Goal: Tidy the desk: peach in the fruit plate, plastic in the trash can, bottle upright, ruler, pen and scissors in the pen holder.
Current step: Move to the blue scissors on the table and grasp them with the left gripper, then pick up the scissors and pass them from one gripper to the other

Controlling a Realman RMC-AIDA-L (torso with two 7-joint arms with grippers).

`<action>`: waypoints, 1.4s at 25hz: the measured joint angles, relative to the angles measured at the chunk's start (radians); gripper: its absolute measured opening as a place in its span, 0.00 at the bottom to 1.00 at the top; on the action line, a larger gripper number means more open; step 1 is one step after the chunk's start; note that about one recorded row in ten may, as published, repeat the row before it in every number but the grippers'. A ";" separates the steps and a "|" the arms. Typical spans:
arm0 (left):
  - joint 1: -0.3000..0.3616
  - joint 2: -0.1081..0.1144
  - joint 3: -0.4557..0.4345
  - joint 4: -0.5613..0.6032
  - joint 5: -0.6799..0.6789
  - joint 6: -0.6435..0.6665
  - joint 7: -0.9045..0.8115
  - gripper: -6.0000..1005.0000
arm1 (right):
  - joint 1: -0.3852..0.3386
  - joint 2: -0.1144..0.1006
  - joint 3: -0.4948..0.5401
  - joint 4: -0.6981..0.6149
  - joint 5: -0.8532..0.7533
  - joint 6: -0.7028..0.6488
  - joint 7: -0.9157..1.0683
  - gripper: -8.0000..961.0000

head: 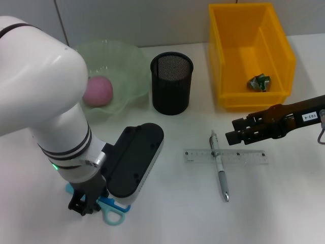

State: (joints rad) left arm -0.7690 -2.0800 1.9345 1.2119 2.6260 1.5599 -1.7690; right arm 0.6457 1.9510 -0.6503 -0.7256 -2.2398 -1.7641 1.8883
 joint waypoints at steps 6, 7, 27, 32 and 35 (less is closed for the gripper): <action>0.001 0.000 0.005 0.000 0.000 0.000 0.001 0.27 | 0.000 0.002 0.000 0.000 0.000 0.000 0.000 0.80; 0.001 0.000 0.007 0.000 0.001 0.000 0.001 0.27 | 0.000 0.002 0.000 0.000 0.000 0.000 0.000 0.80; 0.006 0.000 -0.072 0.023 -0.020 0.028 0.007 0.26 | 0.000 0.004 0.000 0.000 0.003 -0.002 -0.004 0.80; 0.007 0.003 -0.198 0.024 -0.090 0.076 0.008 0.26 | 0.000 0.005 0.001 0.000 0.003 -0.019 -0.012 0.80; 0.027 0.006 -0.346 0.014 -0.180 0.105 0.011 0.26 | 0.000 0.004 0.009 0.000 0.007 -0.040 -0.025 0.80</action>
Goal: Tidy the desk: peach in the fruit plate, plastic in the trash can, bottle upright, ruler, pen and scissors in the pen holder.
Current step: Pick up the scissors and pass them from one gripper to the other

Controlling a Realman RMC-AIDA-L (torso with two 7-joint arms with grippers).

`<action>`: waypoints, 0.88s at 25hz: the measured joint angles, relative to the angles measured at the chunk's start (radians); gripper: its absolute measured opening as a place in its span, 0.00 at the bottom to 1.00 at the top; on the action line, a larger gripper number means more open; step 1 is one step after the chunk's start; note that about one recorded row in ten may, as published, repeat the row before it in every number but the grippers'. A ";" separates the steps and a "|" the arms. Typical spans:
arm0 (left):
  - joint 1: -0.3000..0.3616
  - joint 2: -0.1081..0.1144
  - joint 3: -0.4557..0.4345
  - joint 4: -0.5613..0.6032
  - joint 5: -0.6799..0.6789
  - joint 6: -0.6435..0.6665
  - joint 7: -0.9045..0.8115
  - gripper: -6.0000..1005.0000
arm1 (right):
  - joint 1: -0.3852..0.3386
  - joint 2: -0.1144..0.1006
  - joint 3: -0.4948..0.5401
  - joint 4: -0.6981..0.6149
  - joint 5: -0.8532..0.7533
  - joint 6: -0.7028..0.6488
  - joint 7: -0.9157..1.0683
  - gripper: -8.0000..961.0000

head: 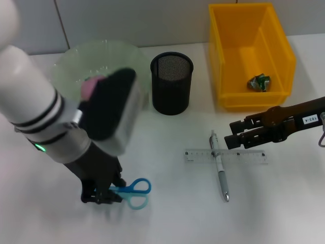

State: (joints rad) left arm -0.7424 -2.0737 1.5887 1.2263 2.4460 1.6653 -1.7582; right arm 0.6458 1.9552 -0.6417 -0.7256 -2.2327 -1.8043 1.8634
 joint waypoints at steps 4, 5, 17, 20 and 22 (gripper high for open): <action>0.029 0.001 -0.128 -0.018 -0.101 0.020 -0.010 0.26 | 0.003 -0.002 -0.001 -0.005 0.014 -0.030 -0.008 0.80; 0.029 0.001 -0.128 -0.018 -0.101 0.020 -0.010 0.25 | 0.003 -0.002 -0.001 -0.008 0.017 -0.038 -0.017 0.80; 0.144 0.004 -0.398 -0.276 -0.508 -0.032 -0.021 0.25 | -0.076 -0.014 0.003 -0.010 0.200 -0.095 -0.199 0.80; 0.160 0.002 -0.399 -0.316 -0.560 -0.058 -0.014 0.25 | -0.087 -0.013 0.008 -0.011 0.212 -0.102 -0.218 0.80; 0.189 -0.002 -0.387 -0.409 -0.691 -0.111 0.043 0.25 | -0.096 -0.011 0.017 -0.010 0.219 -0.109 -0.242 0.80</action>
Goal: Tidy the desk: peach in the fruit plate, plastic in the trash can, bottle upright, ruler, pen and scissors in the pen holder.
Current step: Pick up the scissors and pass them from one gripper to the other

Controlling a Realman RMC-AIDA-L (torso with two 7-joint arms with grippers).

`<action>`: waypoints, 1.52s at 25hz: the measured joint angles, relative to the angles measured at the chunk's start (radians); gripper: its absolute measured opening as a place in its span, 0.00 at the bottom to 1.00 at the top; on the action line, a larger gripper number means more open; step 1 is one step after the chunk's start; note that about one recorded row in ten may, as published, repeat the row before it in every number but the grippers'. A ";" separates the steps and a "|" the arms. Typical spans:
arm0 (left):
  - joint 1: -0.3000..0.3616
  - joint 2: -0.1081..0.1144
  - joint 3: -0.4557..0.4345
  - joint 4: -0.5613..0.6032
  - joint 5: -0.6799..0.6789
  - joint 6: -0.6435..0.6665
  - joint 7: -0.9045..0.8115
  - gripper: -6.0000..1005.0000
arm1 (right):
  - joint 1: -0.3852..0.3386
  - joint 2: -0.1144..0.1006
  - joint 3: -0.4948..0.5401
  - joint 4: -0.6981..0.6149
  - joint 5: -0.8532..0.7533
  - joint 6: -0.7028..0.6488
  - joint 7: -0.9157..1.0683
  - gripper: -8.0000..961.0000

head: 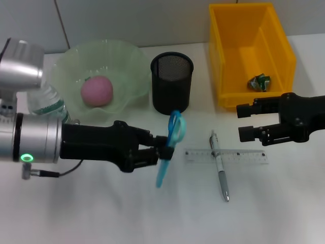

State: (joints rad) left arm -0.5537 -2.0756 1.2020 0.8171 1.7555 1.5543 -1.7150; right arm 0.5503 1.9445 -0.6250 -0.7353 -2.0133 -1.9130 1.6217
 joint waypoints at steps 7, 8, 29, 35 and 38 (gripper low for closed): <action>0.026 -0.003 0.061 -0.128 -0.204 -0.053 0.138 0.25 | -0.022 0.005 0.037 -0.003 0.040 -0.008 -0.049 0.80; 0.032 -0.003 0.092 -0.144 -0.252 -0.062 0.177 0.25 | -0.022 0.005 0.037 -0.003 0.040 -0.008 -0.049 0.80; 0.131 -0.004 0.654 -0.235 -1.043 -0.408 0.720 0.25 | -0.061 0.061 0.039 0.006 0.043 0.012 -0.126 0.80; 0.134 -0.004 0.834 -0.225 -1.314 -0.508 0.858 0.25 | -0.076 0.125 0.053 0.012 0.056 0.091 -0.234 0.80; 0.136 -0.004 0.881 -0.224 -1.398 -0.525 0.900 0.25 | -0.079 0.134 0.061 0.032 0.071 0.099 -0.264 0.80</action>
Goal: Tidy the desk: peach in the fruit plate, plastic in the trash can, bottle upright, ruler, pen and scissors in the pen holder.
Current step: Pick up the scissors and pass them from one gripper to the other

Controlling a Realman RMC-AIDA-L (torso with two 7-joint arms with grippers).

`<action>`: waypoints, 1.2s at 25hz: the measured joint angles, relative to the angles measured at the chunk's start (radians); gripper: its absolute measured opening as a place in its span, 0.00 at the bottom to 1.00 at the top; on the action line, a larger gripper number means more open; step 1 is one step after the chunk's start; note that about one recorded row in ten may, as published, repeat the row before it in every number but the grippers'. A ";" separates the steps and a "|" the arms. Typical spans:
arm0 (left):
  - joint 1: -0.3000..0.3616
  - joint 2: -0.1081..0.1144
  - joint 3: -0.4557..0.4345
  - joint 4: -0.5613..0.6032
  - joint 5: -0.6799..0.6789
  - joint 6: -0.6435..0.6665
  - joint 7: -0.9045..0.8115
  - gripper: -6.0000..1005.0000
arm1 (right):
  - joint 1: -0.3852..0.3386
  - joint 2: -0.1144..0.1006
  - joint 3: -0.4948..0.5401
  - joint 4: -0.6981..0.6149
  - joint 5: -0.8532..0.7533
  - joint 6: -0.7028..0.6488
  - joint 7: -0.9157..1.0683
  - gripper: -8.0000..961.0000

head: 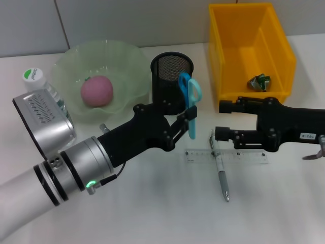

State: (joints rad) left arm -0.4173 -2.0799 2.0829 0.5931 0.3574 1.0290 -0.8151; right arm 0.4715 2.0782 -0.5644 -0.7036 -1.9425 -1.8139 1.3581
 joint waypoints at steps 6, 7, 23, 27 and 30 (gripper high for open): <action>0.008 0.000 0.078 0.001 -0.160 -0.021 0.078 0.25 | -0.009 0.000 0.003 0.089 0.084 0.038 -0.099 0.80; 0.010 0.000 0.104 0.001 -0.214 -0.030 0.112 0.25 | -0.011 0.001 0.004 0.108 0.099 0.051 -0.131 0.80; 0.031 0.000 0.212 0.031 -0.482 -0.086 0.307 0.25 | 0.019 0.005 0.004 0.394 0.293 0.155 -0.515 0.80; 0.032 0.000 0.218 0.034 -0.525 -0.091 0.358 0.25 | 0.054 0.007 0.001 0.472 0.358 0.205 -0.614 0.80; 0.028 0.000 0.229 0.038 -0.564 -0.092 0.382 0.25 | 0.067 0.008 0.002 0.481 0.362 0.224 -0.627 0.80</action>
State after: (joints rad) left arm -0.3896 -2.0800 2.3119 0.6310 -0.2062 0.9372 -0.4332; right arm 0.5381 2.0860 -0.5625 -0.2222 -1.5802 -1.5899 0.7309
